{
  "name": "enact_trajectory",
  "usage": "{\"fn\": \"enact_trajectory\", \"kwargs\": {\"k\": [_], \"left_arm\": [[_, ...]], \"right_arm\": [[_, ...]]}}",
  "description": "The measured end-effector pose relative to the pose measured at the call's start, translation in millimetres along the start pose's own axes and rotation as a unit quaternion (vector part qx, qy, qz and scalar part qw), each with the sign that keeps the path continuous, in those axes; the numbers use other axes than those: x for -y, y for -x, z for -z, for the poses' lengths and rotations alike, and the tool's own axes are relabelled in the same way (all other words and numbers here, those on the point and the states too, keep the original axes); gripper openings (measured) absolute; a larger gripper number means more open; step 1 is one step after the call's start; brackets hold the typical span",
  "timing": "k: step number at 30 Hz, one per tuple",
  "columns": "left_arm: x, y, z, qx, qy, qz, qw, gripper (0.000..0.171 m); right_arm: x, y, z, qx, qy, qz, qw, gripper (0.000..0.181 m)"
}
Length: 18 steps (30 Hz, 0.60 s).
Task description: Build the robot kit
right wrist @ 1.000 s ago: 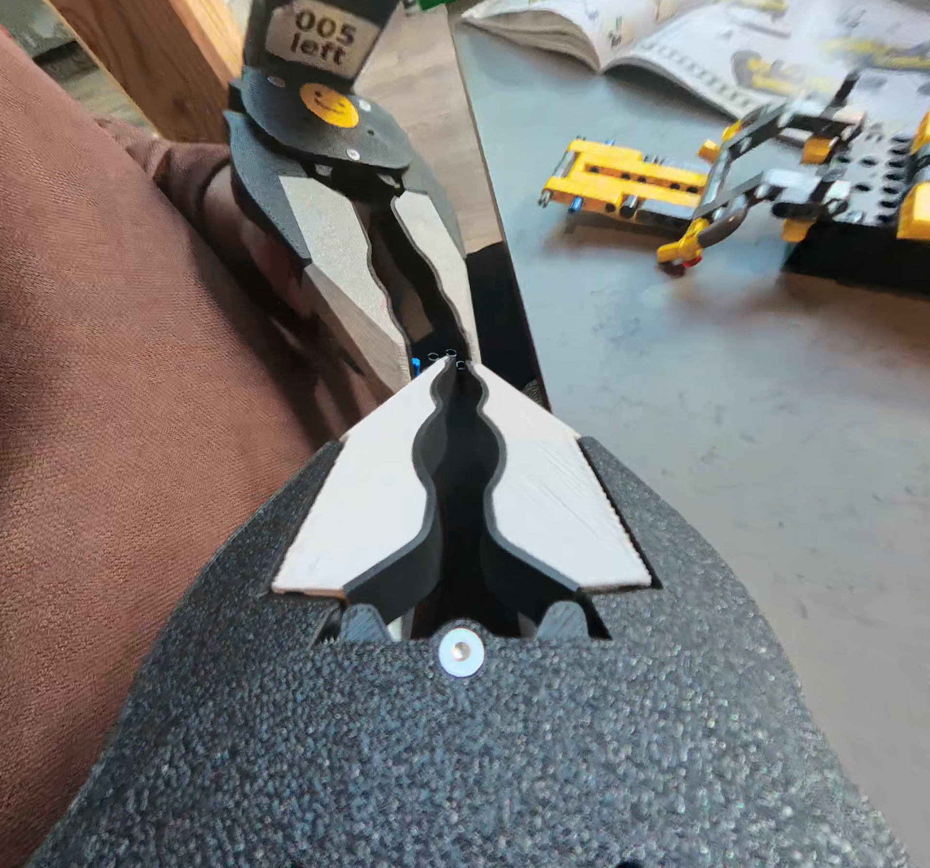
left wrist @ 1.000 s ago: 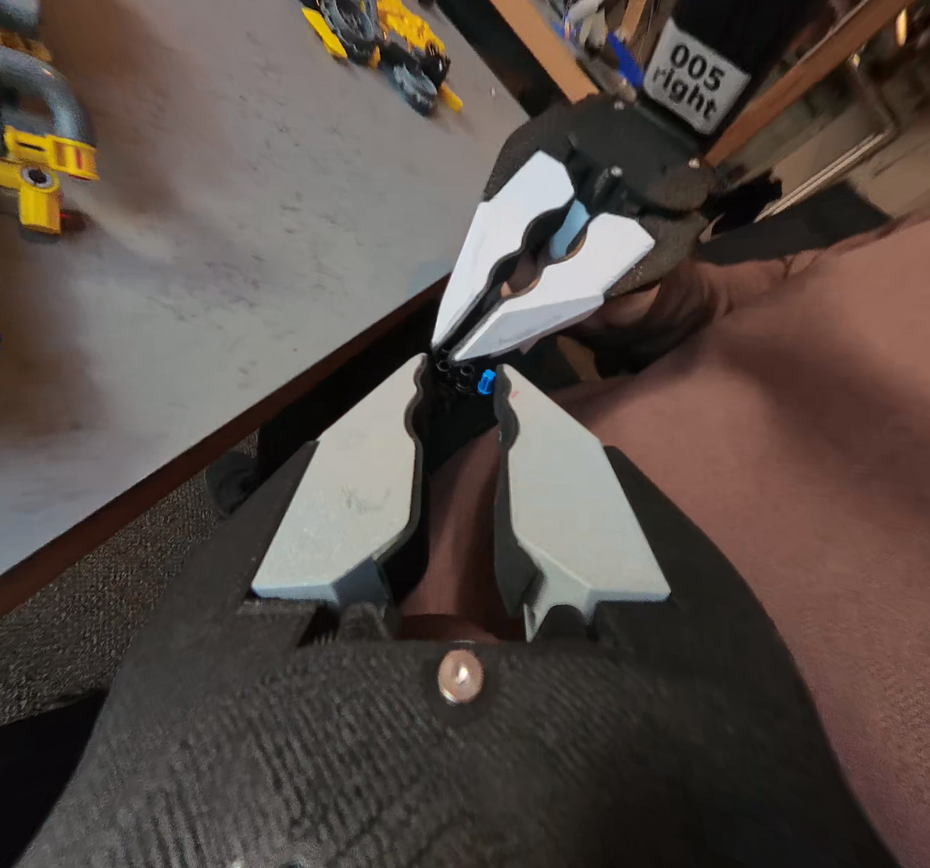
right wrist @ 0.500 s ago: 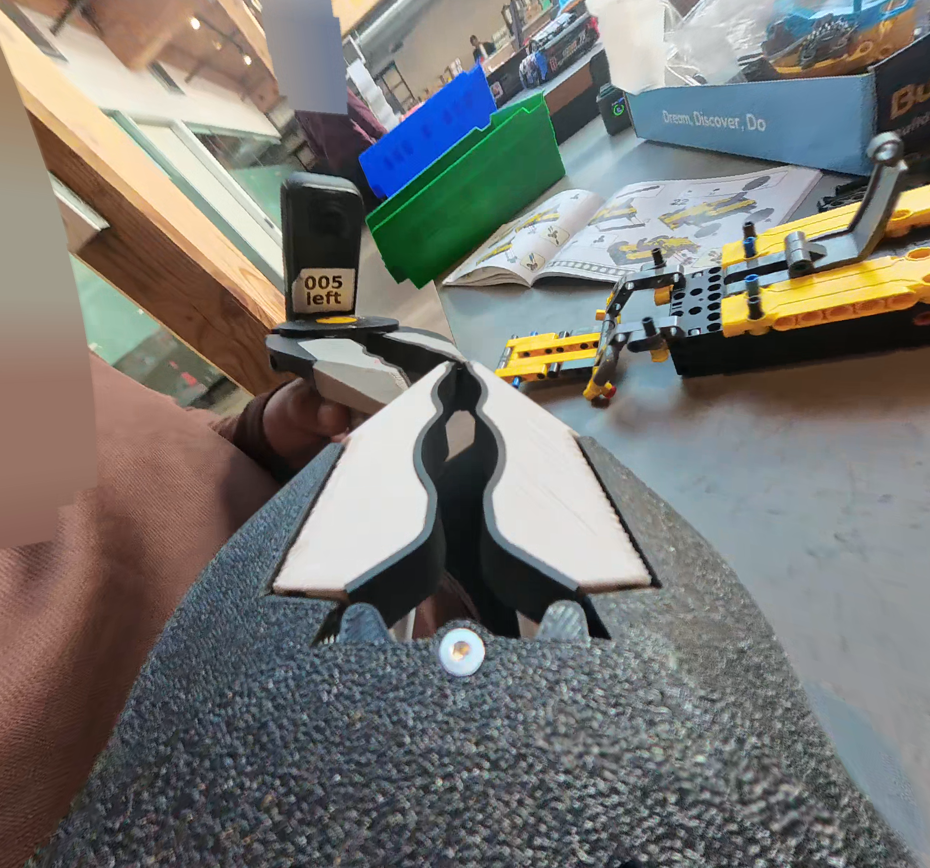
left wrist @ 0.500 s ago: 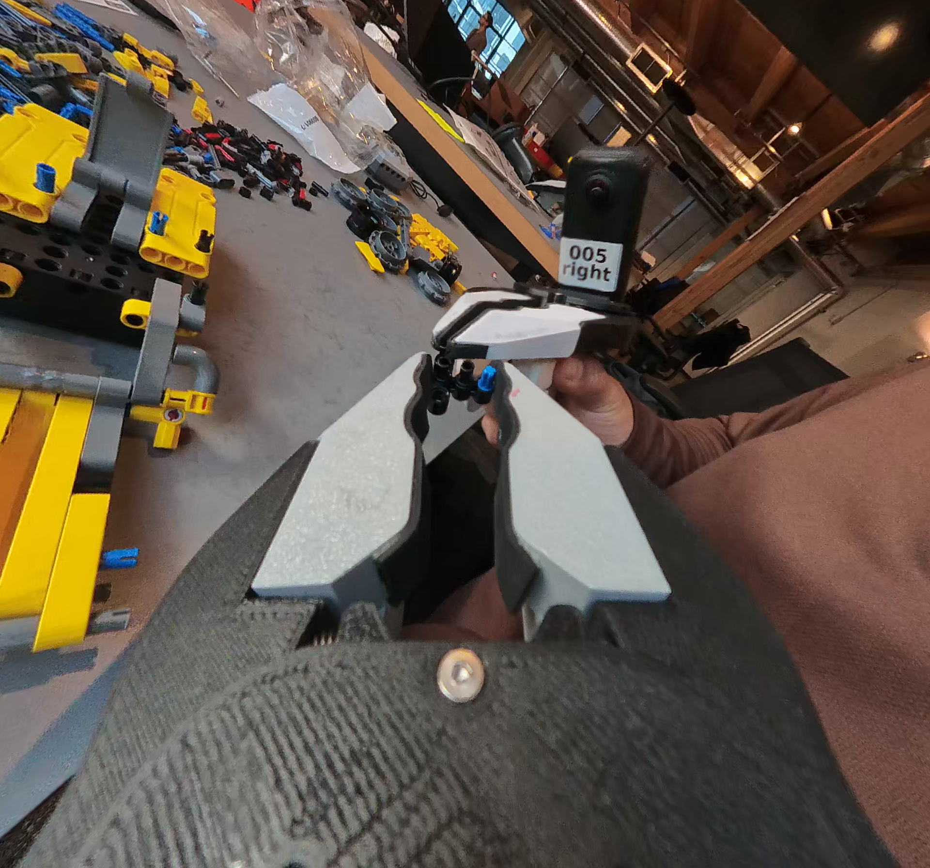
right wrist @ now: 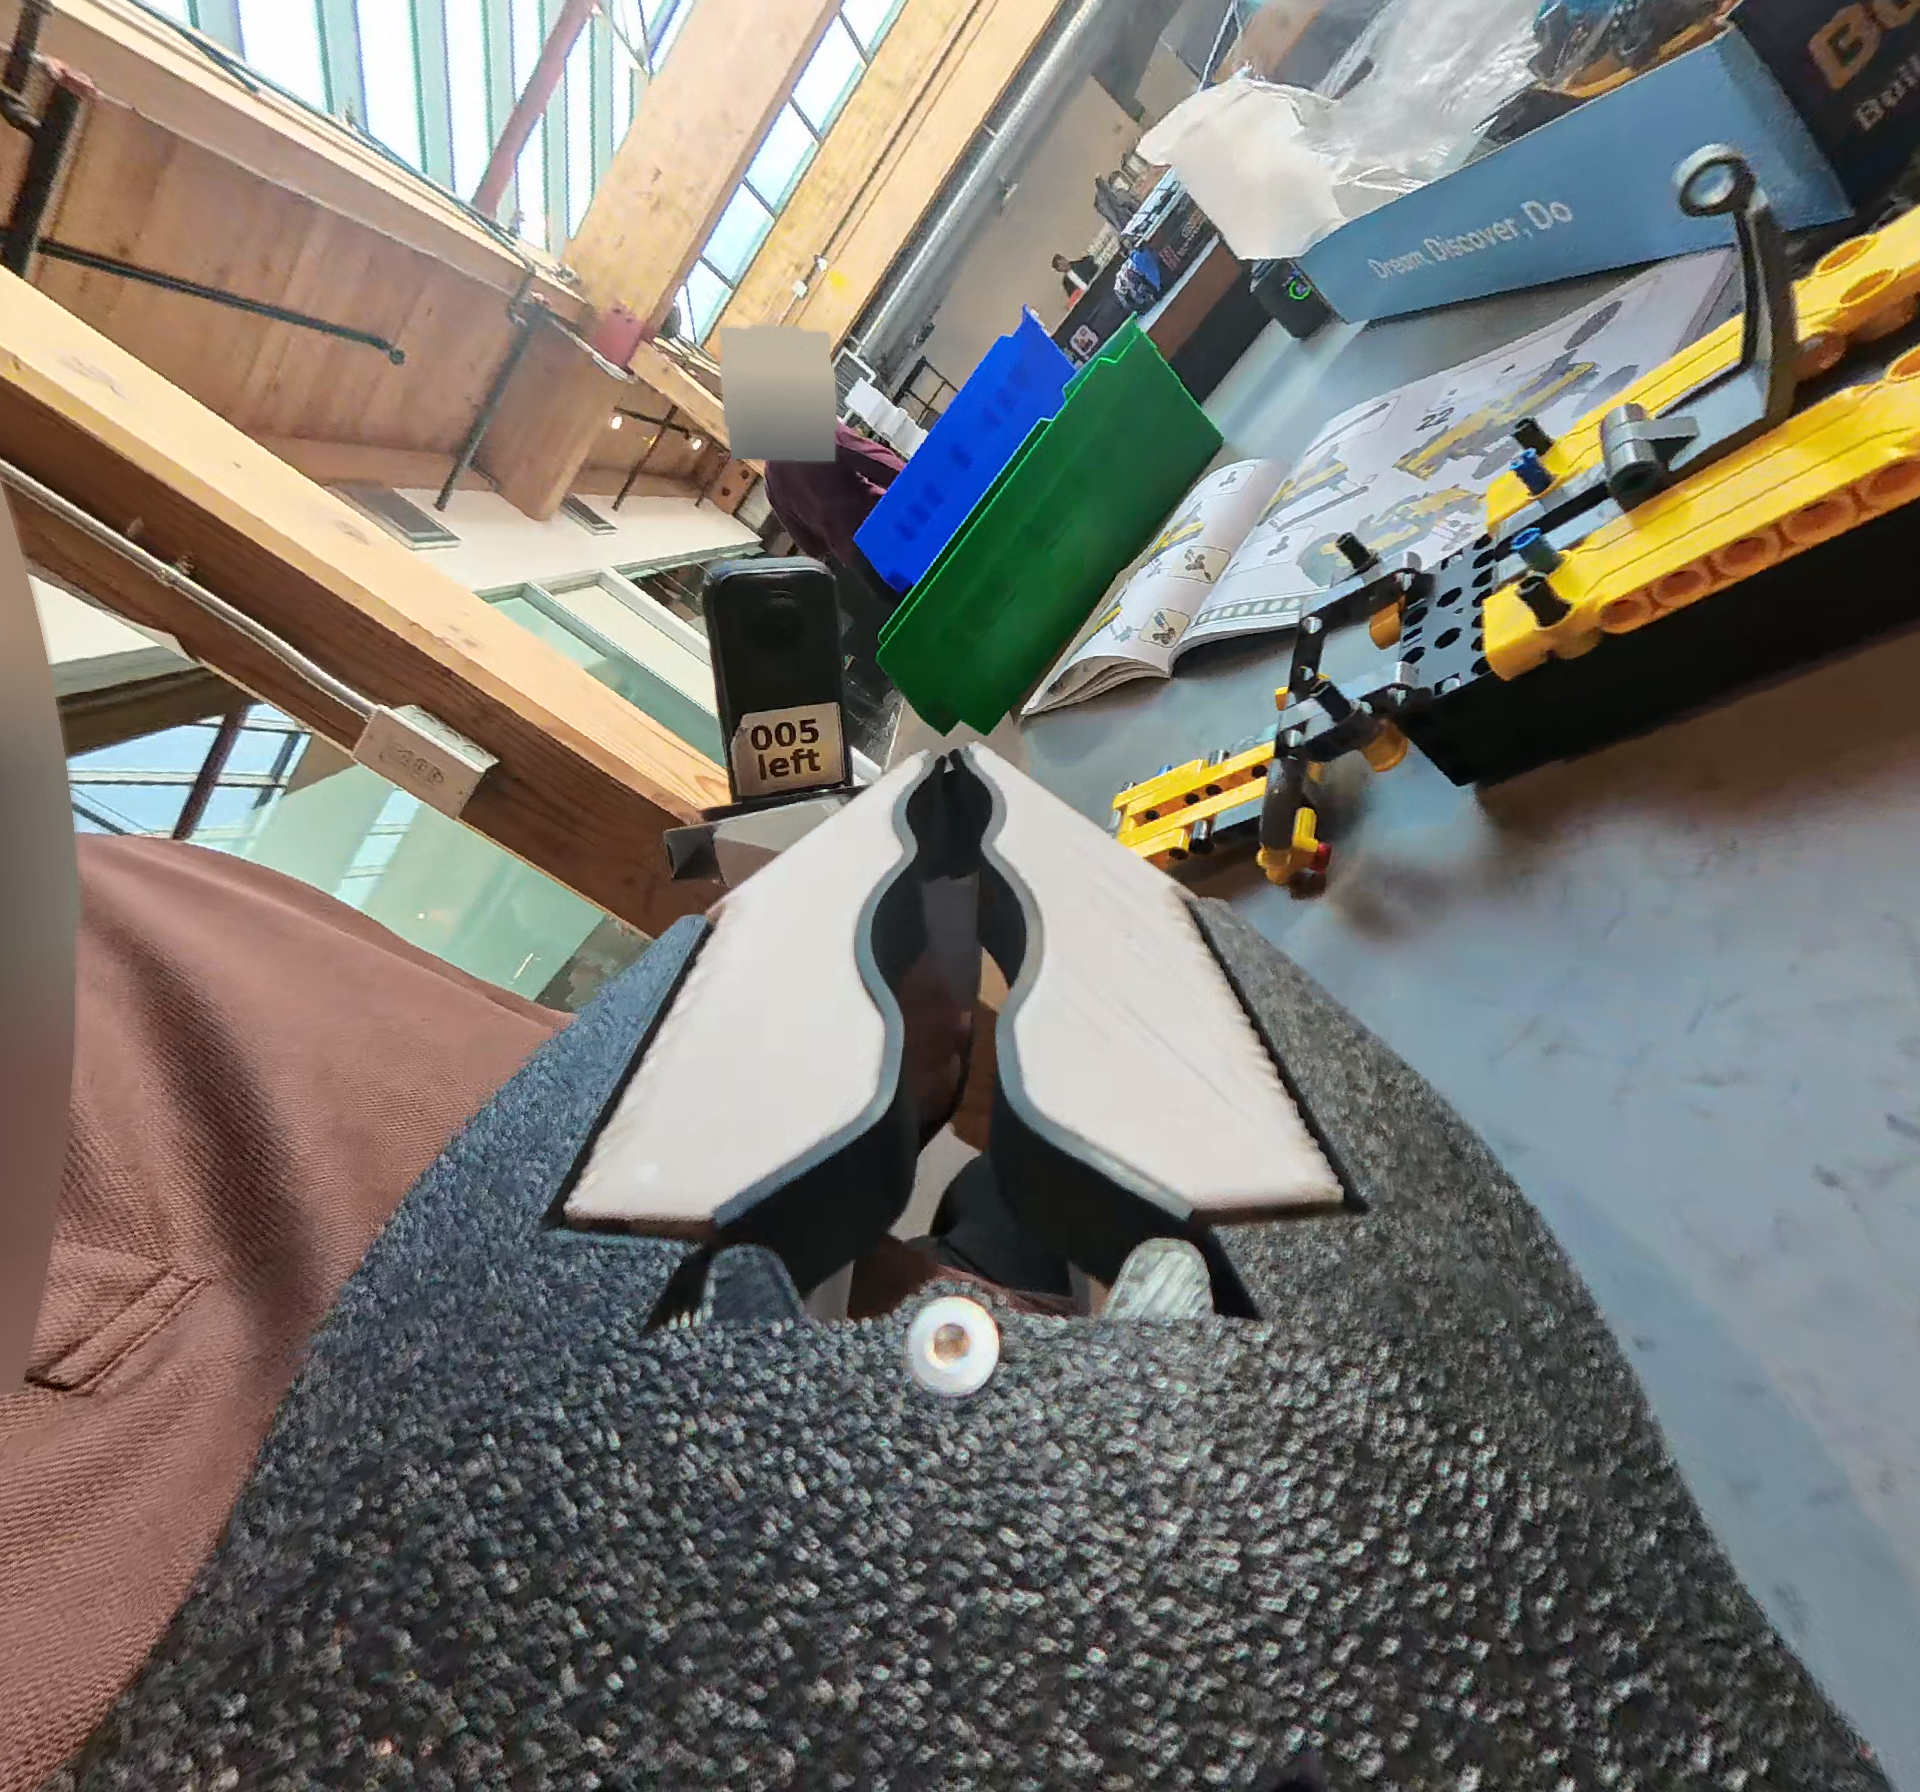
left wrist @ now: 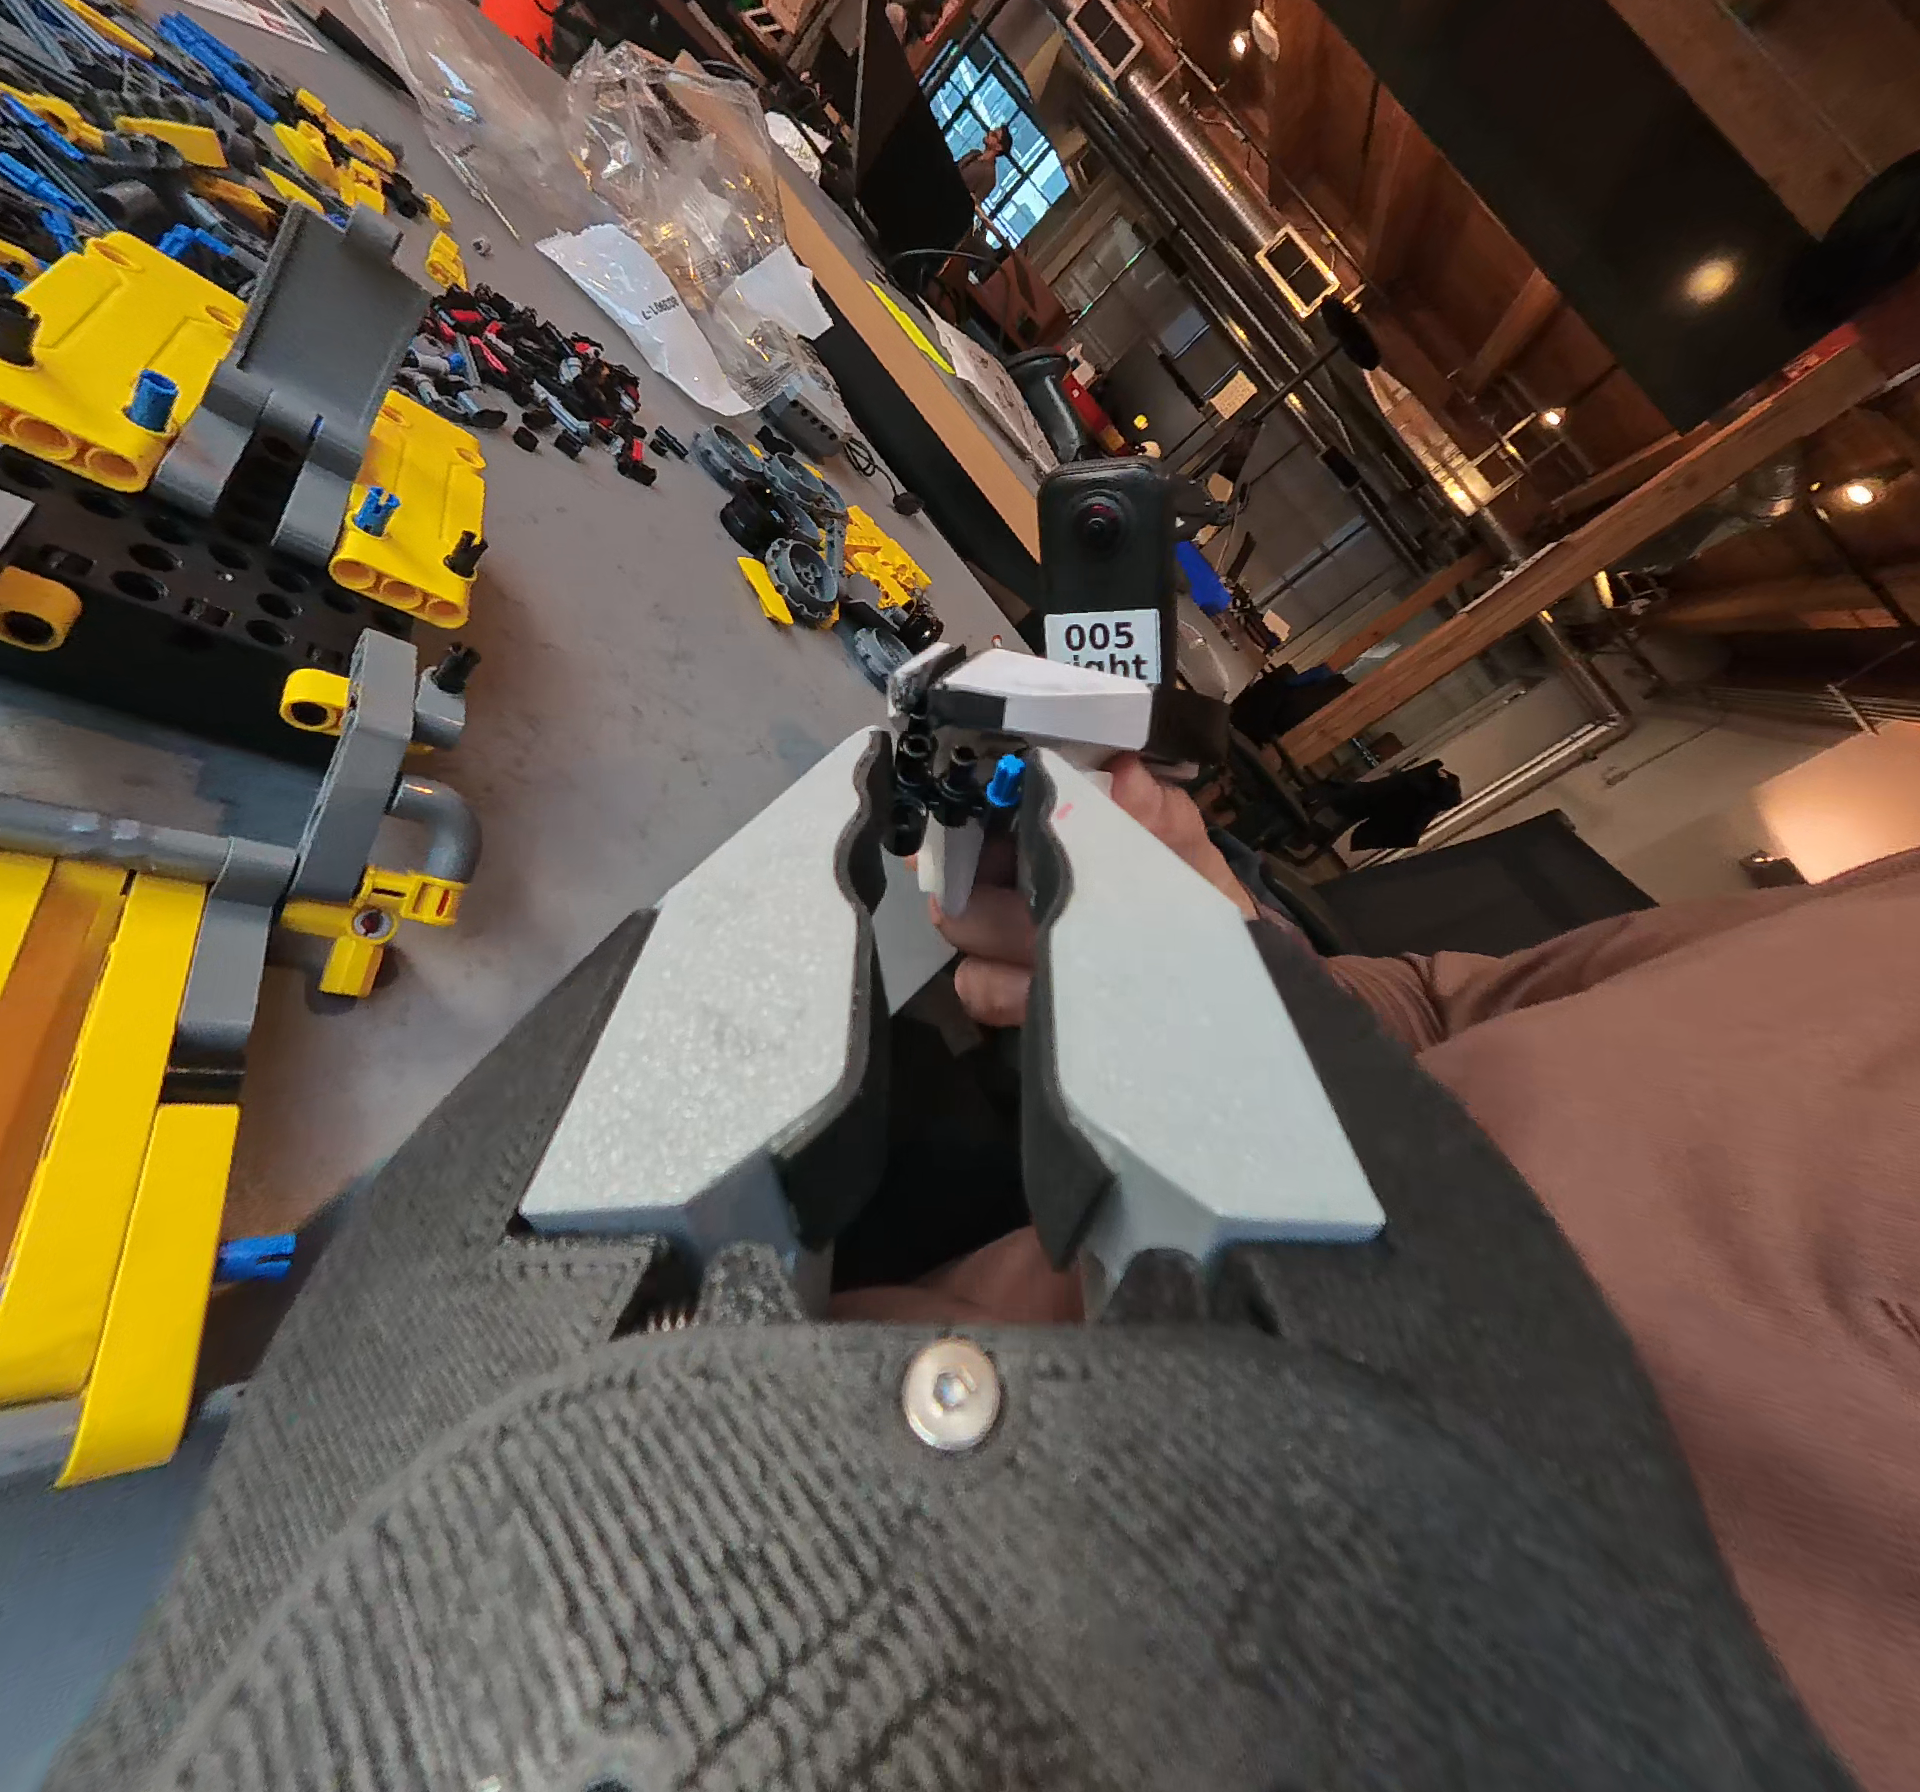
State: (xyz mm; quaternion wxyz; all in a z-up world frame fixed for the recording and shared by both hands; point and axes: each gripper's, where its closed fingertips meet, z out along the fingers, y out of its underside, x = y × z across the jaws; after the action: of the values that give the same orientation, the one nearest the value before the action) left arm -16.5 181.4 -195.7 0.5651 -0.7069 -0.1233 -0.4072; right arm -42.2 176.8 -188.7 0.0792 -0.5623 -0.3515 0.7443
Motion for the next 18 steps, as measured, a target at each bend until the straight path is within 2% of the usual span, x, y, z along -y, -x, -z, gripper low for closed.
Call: {"fn": "enact_trajectory", "kwargs": {"k": [1,2,3,4,5,6,8,10,12,15,18], "left_arm": [[0,1,0,0.003,0.003,-0.002,1.0,0.022],[-12,4,-2,0.012,0.038,-0.006,0.999,0.022],[-32,7,-5,0.016,0.071,-0.012,0.997,0.022],[-51,8,-7,0.009,0.09,0.011,0.996,0.022],[-59,9,-7,-0.005,0.084,0.045,0.995,0.022],[-54,12,-6,-0.012,0.068,0.065,0.996,0.022],[-36,13,-4,-0.036,0.05,0.069,0.996,0.022],[-20,7,-3,-0.058,0.033,0.06,0.996,0.022],[-15,-1,-3,-0.082,0.037,0.052,0.995,0.022],[-12,-10,-3,-0.113,0.04,0.067,0.991,0.022],[-12,-14,-4,-0.125,0.045,0.068,0.989,0.022]], "right_arm": [[1,0,0,-0.001,-0.002,0.001,1.0,0.0],[12,0,3,0.0,-0.028,-0.002,1.0,0.0],[36,1,11,0.005,-0.077,-0.009,0.997,0.0],[56,2,19,0.005,-0.098,0.0,0.995,0.0],[67,2,24,-0.015,-0.092,0.043,0.995,0.0],[67,2,24,-0.042,-0.057,0.098,0.993,0.0],[55,-3,21,-0.086,0.027,0.173,0.981,0.0],[31,-4,18,-0.077,0.118,0.195,0.971,0.0],[9,-1,19,-0.048,0.175,0.183,0.966,0.0],[-10,-4,23,-0.038,0.21,0.158,0.964,0.001],[-11,-8,30,-0.044,0.211,0.155,0.964,0.003]]}}
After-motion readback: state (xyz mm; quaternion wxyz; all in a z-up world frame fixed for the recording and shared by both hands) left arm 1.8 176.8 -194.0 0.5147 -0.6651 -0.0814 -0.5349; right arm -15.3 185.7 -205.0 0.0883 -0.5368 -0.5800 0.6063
